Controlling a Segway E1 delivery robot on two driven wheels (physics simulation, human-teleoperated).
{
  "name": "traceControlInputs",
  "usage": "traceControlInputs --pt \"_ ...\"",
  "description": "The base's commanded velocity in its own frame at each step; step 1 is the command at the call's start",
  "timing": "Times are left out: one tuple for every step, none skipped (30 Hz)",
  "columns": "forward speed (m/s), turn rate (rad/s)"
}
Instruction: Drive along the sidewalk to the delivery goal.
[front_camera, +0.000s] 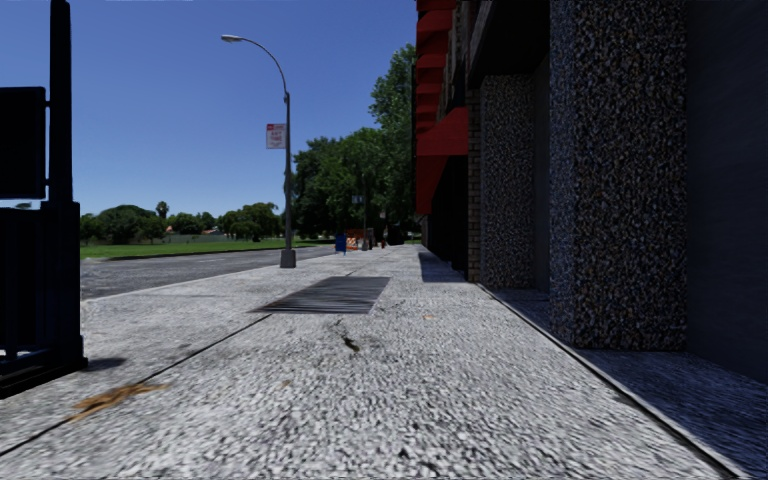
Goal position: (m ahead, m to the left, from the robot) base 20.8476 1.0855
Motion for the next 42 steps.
traceControlInputs --pt "2.00 0.27" --pt "2.00 0.28" --pt "2.00 0.28" --pt "2.00 0.28" --pt "2.00 0.28" --pt "2.00 0.28" --pt "2.00 0.29" --pt "2.00 0.29" --pt "2.00 0.29" --pt "2.00 0.29" --pt "2.00 0.29" --pt "2.00 0.29" --pt "2.00 0.29" --pt "2.00 0.29" --pt "2.00 0.29" --pt "2.00 0.29" --pt "2.00 0.29" --pt "2.00 0.29" --pt "2.00 0.29" --pt "2.00 0.29" --pt "2.00 0.29" --pt "2.00 0.29" --pt "2.00 0.29" --pt "2.00 0.29" --pt "2.00 0.29" --pt "2.00 0.29" --pt "2.00 0.28" --pt "2.00 0.28" --pt "2.00 0.00" --pt "2.00 0.00" --pt "2.00 0.00" --pt "2.00 0.00" --pt "2.00 0.00" --pt "2.00 0.00" --pt "2.00 0.00" --pt "2.00 0.00" --pt "2.00 0.00" --pt "2.00 0.00" --pt "2.00 0.00" --pt "2.00 0.00" --pt "2.00 0.00" --pt "2.00 0.00"
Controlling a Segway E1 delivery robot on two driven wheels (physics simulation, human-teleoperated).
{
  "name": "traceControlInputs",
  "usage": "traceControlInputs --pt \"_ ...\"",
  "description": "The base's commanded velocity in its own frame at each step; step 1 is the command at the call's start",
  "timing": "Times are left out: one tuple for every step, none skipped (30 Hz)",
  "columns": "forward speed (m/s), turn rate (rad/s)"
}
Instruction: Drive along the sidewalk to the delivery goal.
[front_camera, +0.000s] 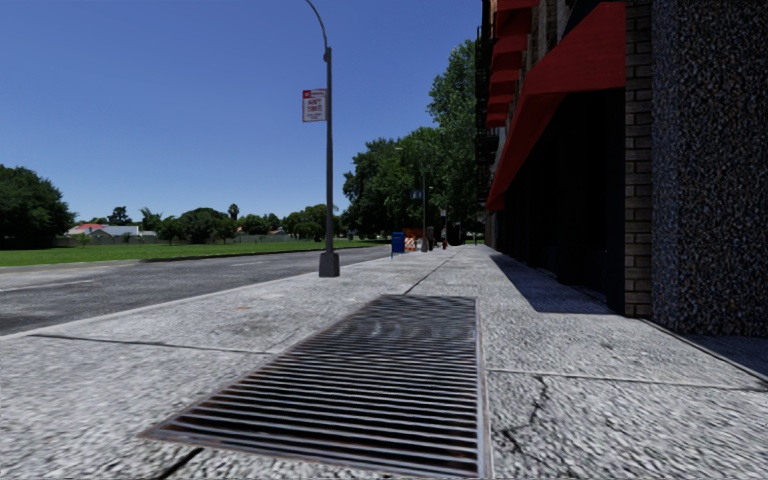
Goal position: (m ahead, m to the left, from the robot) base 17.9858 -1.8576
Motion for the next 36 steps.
traceControlInputs --pt "2.00 0.00" --pt "2.00 0.00" --pt "2.00 0.00" --pt "2.00 0.00" --pt "2.00 0.00" --pt "2.00 0.00" --pt "2.00 0.00" --pt "2.00 0.00" --pt "2.00 0.00" --pt "2.00 0.00" --pt "2.00 0.00" --pt "2.00 0.00" --pt "2.00 0.00" --pt "2.00 0.00" --pt "2.00 0.00" --pt "2.00 0.00" --pt "2.00 0.00" --pt "2.00 0.00" --pt "2.00 0.00" --pt "2.00 0.00" --pt "2.00 0.00" --pt "2.00 0.00" --pt "2.00 0.00" --pt "2.00 0.00" --pt "2.00 0.00" --pt "2.00 0.00" --pt "2.00 0.00" --pt "2.00 0.00" --pt "2.00 0.00" --pt "2.00 0.00" --pt "2.00 0.00" --pt "2.00 0.00" --pt "2.00 0.00" --pt "2.00 0.00" --pt "2.00 0.00" --pt "2.00 0.00"
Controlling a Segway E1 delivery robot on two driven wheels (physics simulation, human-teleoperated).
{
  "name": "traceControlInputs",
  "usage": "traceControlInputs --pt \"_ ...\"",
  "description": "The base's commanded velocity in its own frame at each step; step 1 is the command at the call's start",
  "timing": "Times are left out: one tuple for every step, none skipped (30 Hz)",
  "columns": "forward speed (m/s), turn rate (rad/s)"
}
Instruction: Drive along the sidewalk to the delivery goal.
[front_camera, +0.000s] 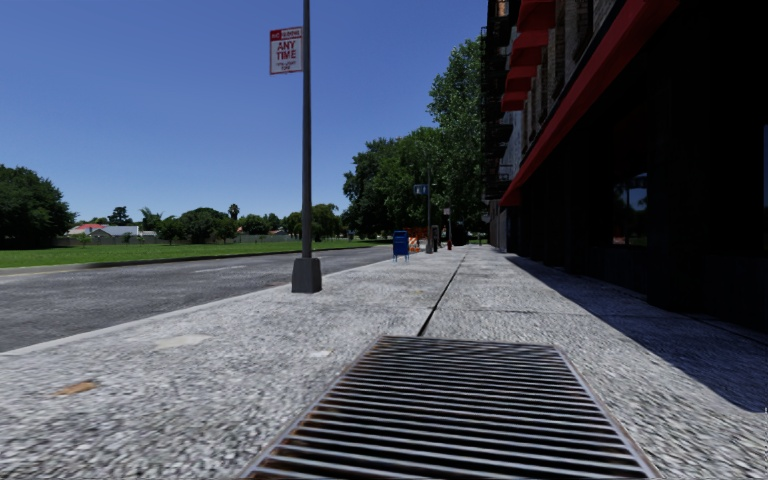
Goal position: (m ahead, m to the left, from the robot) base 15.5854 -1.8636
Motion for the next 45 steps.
traceControlInputs --pt "2.00 0.00" --pt "2.00 0.00" --pt "2.00 0.00" --pt "2.00 0.00" --pt "2.00 0.00" --pt "2.00 0.00" --pt "2.00 0.00" --pt "2.00 0.00" --pt "2.00 0.00" --pt "2.00 0.00" --pt "2.00 0.00" --pt "2.00 0.00" --pt "2.00 0.00" --pt "2.00 0.00" --pt "2.00 0.00" --pt "2.00 0.00" --pt "2.00 0.00" --pt "2.00 0.00" --pt "2.00 0.00" --pt "2.00 0.00" --pt "2.00 0.00" --pt "2.00 0.00" --pt "2.00 0.00" --pt "2.00 0.00" --pt "2.00 -0.02" --pt "2.00 -0.10" --pt "2.00 -0.16" --pt "2.00 -0.16" --pt "2.00 -0.19" --pt "2.00 -0.19" --pt "2.00 -0.20" --pt "2.00 -0.20" --pt "2.00 -0.25" --pt "2.00 -0.27" --pt "2.00 -0.28" --pt "2.00 -0.28" --pt "2.00 -0.28" --pt "2.00 -0.28" --pt "2.00 -0.28" --pt "2.00 -0.28" --pt "2.00 -0.28" --pt "2.00 -0.28" --pt "2.00 -0.28" --pt "2.00 -0.28" --pt "2.00 -0.28"
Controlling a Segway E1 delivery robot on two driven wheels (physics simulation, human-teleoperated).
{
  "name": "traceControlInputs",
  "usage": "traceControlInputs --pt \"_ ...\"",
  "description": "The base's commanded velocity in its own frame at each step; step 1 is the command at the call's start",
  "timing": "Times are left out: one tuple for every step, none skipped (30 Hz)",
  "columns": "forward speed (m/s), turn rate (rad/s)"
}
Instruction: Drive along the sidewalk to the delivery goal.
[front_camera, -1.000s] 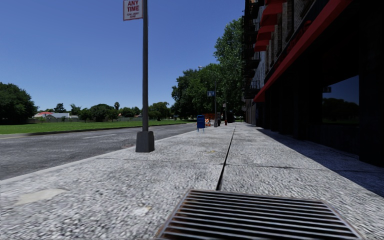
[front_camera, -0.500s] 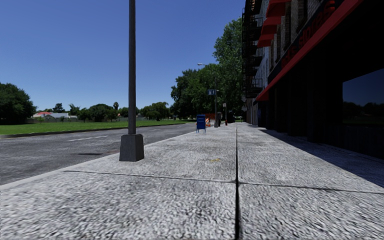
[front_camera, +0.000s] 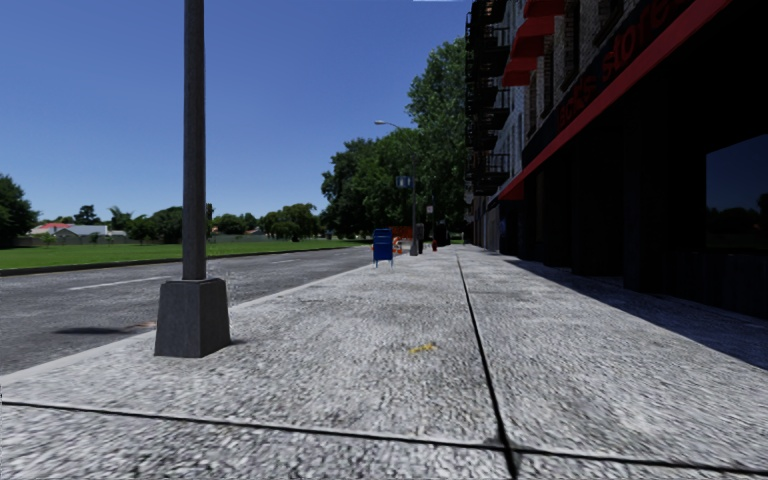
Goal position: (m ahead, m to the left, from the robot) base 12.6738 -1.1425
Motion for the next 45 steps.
traceControlInputs --pt "2.00 -0.28" --pt "2.00 -0.28" --pt "2.00 -0.28" --pt "2.00 -0.28" --pt "2.00 -0.28" --pt "2.00 -0.28" --pt "2.00 -0.28" --pt "2.00 -0.28" --pt "2.00 -0.28" --pt "2.00 -0.28" --pt "2.00 -0.28" --pt "2.00 -0.28" --pt "2.00 -0.29" --pt "2.00 -0.29" --pt "2.00 -0.29" --pt "2.00 -0.29" --pt "2.00 -0.29" --pt "2.00 -0.29" --pt "2.00 -0.29" --pt "2.00 -0.29" --pt "2.00 -0.18" --pt "2.00 -0.06" --pt "2.00 -0.06" --pt "2.00 -0.03" --pt "2.00 -0.03" --pt "2.00 -0.03" --pt "2.00 -0.03" --pt "2.00 -0.02" --pt "2.00 -0.01" --pt "2.00 0.00" --pt "2.00 0.00" --pt "2.00 0.00" --pt "2.00 0.00" --pt "2.00 0.00" --pt "2.00 0.00" --pt "2.00 0.00" --pt "2.00 0.00" --pt "2.00 0.00" --pt "2.00 0.00" --pt "2.00 0.00" --pt "2.00 0.00" --pt "2.00 0.00" --pt "2.00 0.00" --pt "2.00 0.00" --pt "2.00 0.00"
